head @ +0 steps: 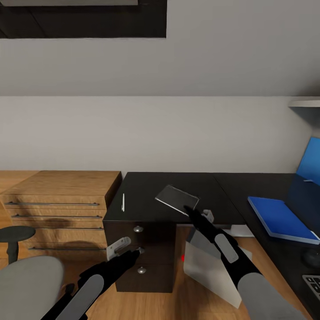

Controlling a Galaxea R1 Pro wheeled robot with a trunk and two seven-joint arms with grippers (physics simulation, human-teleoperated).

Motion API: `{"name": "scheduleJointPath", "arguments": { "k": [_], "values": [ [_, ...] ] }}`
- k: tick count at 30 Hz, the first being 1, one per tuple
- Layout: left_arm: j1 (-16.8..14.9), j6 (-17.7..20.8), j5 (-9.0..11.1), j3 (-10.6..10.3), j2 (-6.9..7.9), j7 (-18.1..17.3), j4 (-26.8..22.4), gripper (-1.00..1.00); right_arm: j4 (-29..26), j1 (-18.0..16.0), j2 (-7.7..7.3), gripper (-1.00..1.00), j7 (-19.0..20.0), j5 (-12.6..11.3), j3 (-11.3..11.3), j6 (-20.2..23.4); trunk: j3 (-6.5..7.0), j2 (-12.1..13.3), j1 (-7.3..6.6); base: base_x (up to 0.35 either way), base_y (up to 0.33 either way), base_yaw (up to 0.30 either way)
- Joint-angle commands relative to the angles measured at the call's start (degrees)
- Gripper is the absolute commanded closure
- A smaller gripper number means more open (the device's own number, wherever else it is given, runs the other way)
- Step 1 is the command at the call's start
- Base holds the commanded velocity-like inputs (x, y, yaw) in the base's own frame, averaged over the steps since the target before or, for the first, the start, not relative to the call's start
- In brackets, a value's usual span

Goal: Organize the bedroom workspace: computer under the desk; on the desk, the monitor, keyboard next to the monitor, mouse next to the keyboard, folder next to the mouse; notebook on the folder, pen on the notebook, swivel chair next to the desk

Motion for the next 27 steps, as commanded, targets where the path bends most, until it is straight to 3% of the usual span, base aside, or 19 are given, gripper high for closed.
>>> {"name": "scheduleJointPath", "arguments": {
  "k": [1, 5, 7, 11, 14, 20, 21, 22, 27],
  "values": [
    [-0.1, 0.1, 0.2, -0.1, 0.04, 0.4, -0.1, -1.0, -0.4, 0.0, -0.09, 1.0, 0.0, -0.5, 0.0, 0.3, -0.06, 0.0, 0.0, 0.0, 0.0, 0.0],
    [-0.1, 0.1, 0.2, -0.1, 0.04, 0.4, -0.1, -1.0, -1.5, 0.2, -0.96, 1.0, -0.3, -0.7, -0.5, 0.3, -0.06, 0.0, 0.0, 0.0, 0.0, 0.0],
    [-0.1, 0.1, 0.2, -0.1, 0.04, 0.3, -0.1, -1.0, -1.8, 0.3, -1.42, 1.0, -0.7, -0.8, -2.1, 0.3, -0.06, 0.0, 0.0, 0.0, 0.0, 0.0],
    [-0.1, 0.1, 0.0, -1.5, 0.03, 0.3, -0.1, -1.0, -4.9, 0.3, -1.96, 1.0, -5.3, -1.0, -9.1, 2.2, -0.06, 0.0, 0.0, 0.0, 0.0, 0.0],
    [-0.1, 0.0, -0.1, -2.3, 0.05, 0.4, -0.1, -1.0, -7.2, 0.3, -3.01, 1.0, -9.5, -1.1, -10.8, 4.5, -0.06, 0.0, 0.0, 0.0, 0.0, 0.0],
    [-0.1, 0.0, -0.2, -2.9, 0.04, 0.4, -0.1, -1.0, -9.1, 0.3, -5.21, 1.0, -13.4, -1.2, -12.0, 6.6, -0.06, 0.0, 0.0, 0.0, 0.0, 0.0],
    [-0.1, 0.0, -0.2, -2.9, 0.04, 0.4, -0.1, -1.0, -9.2, 0.3, -5.45, 1.0, -13.5, -1.2, -12.1, 6.7, -0.06, 0.0, 0.0, 0.0, 0.0, 0.0],
    [-0.1, 0.0, -0.2, -3.0, 0.04, 0.5, -0.1, -1.0, -9.9, 0.3, -6.62, 1.0, -13.6, -1.3, -12.4, 7.2, -0.06, 0.0, 0.0, 0.0, 0.0, 0.0],
    [-0.1, 0.0, -0.1, -3.0, 0.04, 0.5, -0.1, -1.0, -10.5, 0.4, -7.62, 1.0, -12.9, -1.3, -12.7, 8.8, -0.06, 0.0, 0.0, 0.0, 0.0, 0.0]
  ]
}}
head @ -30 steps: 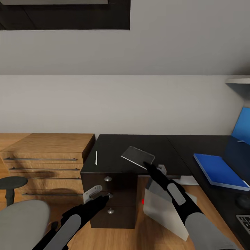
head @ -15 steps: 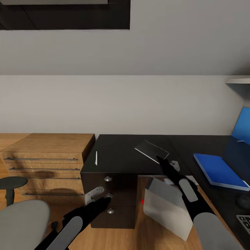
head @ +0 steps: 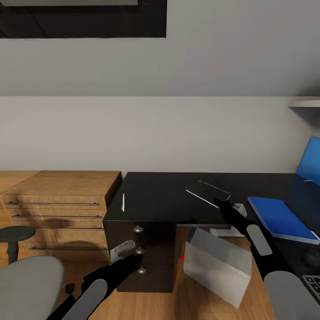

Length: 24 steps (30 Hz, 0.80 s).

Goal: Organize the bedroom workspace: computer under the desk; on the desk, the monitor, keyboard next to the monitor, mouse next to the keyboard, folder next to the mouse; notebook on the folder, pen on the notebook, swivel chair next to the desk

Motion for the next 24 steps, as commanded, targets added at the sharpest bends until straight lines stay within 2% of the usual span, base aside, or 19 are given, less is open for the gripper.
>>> {"name": "scheduleJointPath", "arguments": {
  "k": [1, 8, 17, 24],
  "values": [
    [-0.1, 0.1, 0.2, -0.1, 0.04, 0.4, -0.1, -1.0, 0.0, 0.0, -0.06, 1.0, 0.2, -0.2, -0.2, 0.7, -0.06, 0.0, 0.0, 0.0, 0.0, 0.0],
    [-0.1, 0.1, 0.2, -0.1, 0.04, 0.4, -0.1, -1.0, -0.2, 0.0, -0.32, 1.0, 0.4, -0.2, -1.7, 1.6, -0.06, 0.0, 0.0, 0.0, 0.0, -0.045],
    [-0.1, 0.1, 0.2, -0.1, 0.04, 0.4, -0.1, -1.0, -0.2, 0.0, -0.35, 1.0, 0.5, -0.2, -2.0, 1.8, -0.06, 0.0, 0.0, 0.0, 0.0, -0.219],
    [-0.1, 0.1, 0.3, -0.1, 0.04, 0.4, -0.1, -1.0, -0.2, 0.0, -0.61, 1.0, 0.6, -0.2, -2.1, 1.9, -0.06, 0.0, 0.0, 0.0, 0.0, -0.067]
  ]
}}
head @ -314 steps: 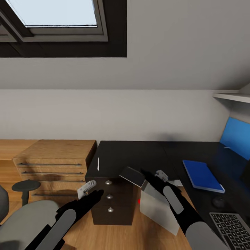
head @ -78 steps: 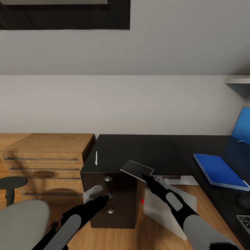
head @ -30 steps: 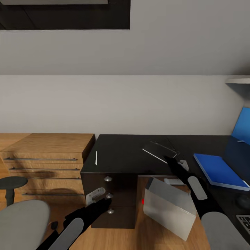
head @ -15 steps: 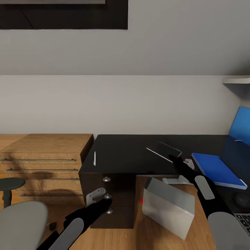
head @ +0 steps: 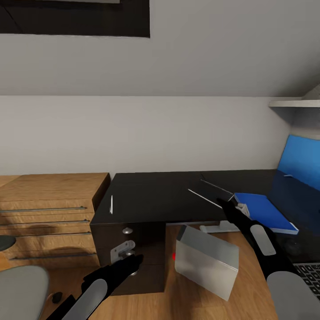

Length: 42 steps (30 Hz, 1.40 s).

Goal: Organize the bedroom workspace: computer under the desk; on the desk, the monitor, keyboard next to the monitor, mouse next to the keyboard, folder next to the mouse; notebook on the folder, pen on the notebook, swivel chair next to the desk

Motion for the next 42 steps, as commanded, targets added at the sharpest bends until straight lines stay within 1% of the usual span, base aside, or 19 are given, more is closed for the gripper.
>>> {"name": "scheduleJointPath", "arguments": {
  "k": [1, 4, 7, 8, 10, 11, 13, 14, 16, 17, 18, 19, 21, 25, 27, 34, 40, 41, 42],
  "values": [
    [-0.1, 0.1, 0.2, -0.1, 0.04, 0.4, -0.1, -1.0, 0.0, 0.0, -0.02, 1.0, 0.1, -0.2, -0.2, 0.4, -0.06, 0.0, 0.0, 0.0, 0.0, -0.02],
    [-0.1, 0.1, 0.2, -0.1, 0.04, 0.4, -0.1, -1.0, 0.0, 0.0, -0.19, 1.0, 0.1, -0.2, -0.3, 0.4, -0.06, 0.0, 0.0, 0.0, 0.0, -0.013],
    [-0.1, 0.1, 0.2, -0.1, 0.04, 0.4, -0.1, -1.0, -0.3, 0.0, -0.26, 1.0, 0.0, -0.2, -1.3, 0.3, -0.06, 0.0, 0.0, 0.0, 0.0, -0.005],
    [-0.1, 0.1, 0.2, -0.1, 0.04, 0.3, -0.1, -1.0, -0.7, 0.0, -0.22, 1.0, -0.1, -0.2, -2.4, 0.2, -0.06, 0.0, 0.0, 0.0, 0.0, -0.003],
    [-0.1, 0.1, 0.2, -0.1, 0.04, 0.3, -0.1, -1.0, -1.1, 0.0, -0.04, 1.0, -0.2, -0.2, -3.9, 0.0, -0.06, 0.0, 0.0, 0.0, 0.0, -0.002],
    [-0.1, 0.1, 0.2, -0.1, 0.04, 0.3, -0.1, -1.0, -1.4, 0.0, 0.2, 1.0, -0.3, -0.2, -5.5, -0.3, -0.06, 0.0, 0.0, 0.0, 0.0, -0.001],
    [-0.1, 0.1, 0.2, -0.1, 0.04, 0.3, -0.1, -1.0, -1.5, 0.0, 0.49, 1.0, -0.6, -0.2, -7.1, -0.7, -0.06, 0.0, 0.0, 0.0, 0.0, 0.0],
    [-0.1, 0.1, 0.3, -0.1, 0.04, 0.3, 0.0, -1.0, -1.7, 0.0, 0.71, 1.0, -0.8, -0.2, -8.6, -1.0, -0.06, 0.0, 0.0, 0.0, 0.0, 0.0],
    [-0.1, 0.1, 0.3, -0.1, 0.04, 0.3, 0.0, -1.0, -1.8, 0.0, 0.9, 1.0, -1.1, -0.2, -9.9, -1.2, -0.06, 0.0, 0.0, 0.0, 0.0, 0.0],
    [-0.1, 0.1, 0.3, -0.1, 0.04, 0.3, -0.1, -1.0, -1.9, 0.0, 1.03, 1.0, -1.6, -0.2, -10.9, -1.3, -0.06, 0.0, 0.0, 0.0, 0.0, 0.0],
    [-0.1, 0.1, 0.3, -0.1, 0.04, 0.3, -0.1, -1.0, -1.9, 0.0, 1.07, 1.0, -1.9, -0.2, -11.3, -1.4, -0.06, 0.0, 0.0, 0.0, 0.0, 0.0],
    [-0.1, 0.1, 0.2, -0.5, 0.04, 0.4, 0.0, -1.0, -2.0, 0.0, 1.19, 1.0, -4.2, -0.2, -12.6, -2.3, -0.06, 0.0, 0.0, 0.0, 0.0, 0.0],
    [-0.1, 0.1, 0.2, -1.0, 0.04, 0.4, 0.0, -1.0, -2.1, 0.0, 1.21, 1.0, -5.2, -0.2, -13.0, -3.3, -0.06, 0.0, 0.0, 0.0, 0.0, 0.0],
    [-0.1, 0.1, 0.1, -1.5, 0.04, 0.4, -0.1, -1.0, -2.1, 0.0, 1.23, 1.0, -5.9, -0.2, -13.3, -6.0, -0.06, 0.0, 0.0, 0.0, 0.0, 0.0],
    [-0.1, 0.0, 0.1, -1.6, 0.04, 0.4, -0.1, -1.0, -2.1, 0.0, 1.22, 1.0, -6.7, -0.2, -13.4, -9.0, -0.06, 0.0, 0.0, 0.0, 0.0, 0.0],
    [-0.1, 0.0, 0.1, -1.7, 0.04, 0.6, -0.1, -1.0, -2.1, 0.0, 1.16, 1.0, -9.0, -0.2, -13.5, -15.5, -0.06, 0.0, 0.0, 0.0, 0.0, 0.0],
    [-0.1, 0.0, 0.1, -1.8, 0.04, 0.6, -0.1, -1.0, -2.1, 0.0, 1.09, 1.0, -9.4, -0.2, -13.8, -16.4, -0.06, 0.0, 0.0, 0.0, 0.0, 0.0],
    [-0.1, 0.0, 0.1, -1.8, 0.04, 0.6, -0.1, -1.0, -2.1, 0.0, 1.15, 1.0, -9.4, -0.2, -14.7, -16.5, -0.06, 0.0, 0.0, 0.0, 0.0, 0.0],
    [-0.1, 0.0, 0.1, -1.8, 0.04, 0.6, -0.1, -1.0, -2.1, 0.0, 1.17, 1.0, -9.5, -0.2, -15.1, -16.5, -0.06, 0.0, 0.0, 0.0, 0.0, 0.0]
  ]
}}
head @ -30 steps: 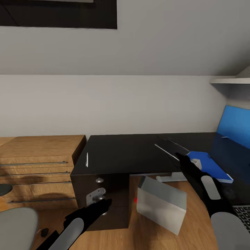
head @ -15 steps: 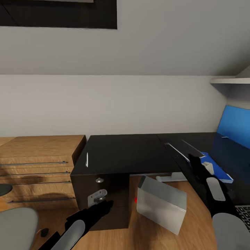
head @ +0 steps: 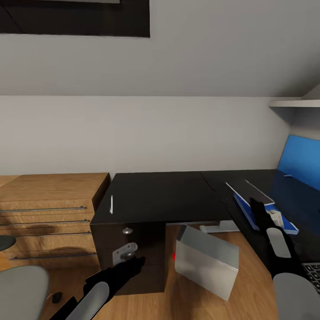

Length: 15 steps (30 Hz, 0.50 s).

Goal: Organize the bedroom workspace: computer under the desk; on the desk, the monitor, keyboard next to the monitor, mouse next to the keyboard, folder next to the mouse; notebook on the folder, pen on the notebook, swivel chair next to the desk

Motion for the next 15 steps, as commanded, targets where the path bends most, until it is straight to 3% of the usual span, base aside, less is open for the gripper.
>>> {"name": "scheduleJointPath", "arguments": {
  "k": [1, 3, 15],
  "values": [
    [-0.1, 0.1, 0.2, -0.1, 0.04, 0.4, -0.1, -1.0, 0.0, 0.0, 0.03, 1.0, 0.1, -0.4, -0.6, 0.3, -0.06, 0.0, -0.01, 0.0, 0.0, 0.0],
    [-0.1, 0.1, 0.3, -0.1, 0.04, 0.4, -0.1, -1.0, 0.0, 0.0, 0.02, 1.0, -1.9, -0.4, -2.1, 0.1, -0.06, 0.0, -0.01, 0.0, 0.0, 0.0],
    [-0.1, 0.1, 0.3, -0.7, 0.03, 0.5, -0.1, -1.0, 0.1, 0.0, 0.02, 1.0, -7.7, -0.4, -3.3, -1.4, -0.06, 0.0, -0.01, 0.0, 0.0, 0.0]
  ]
}}
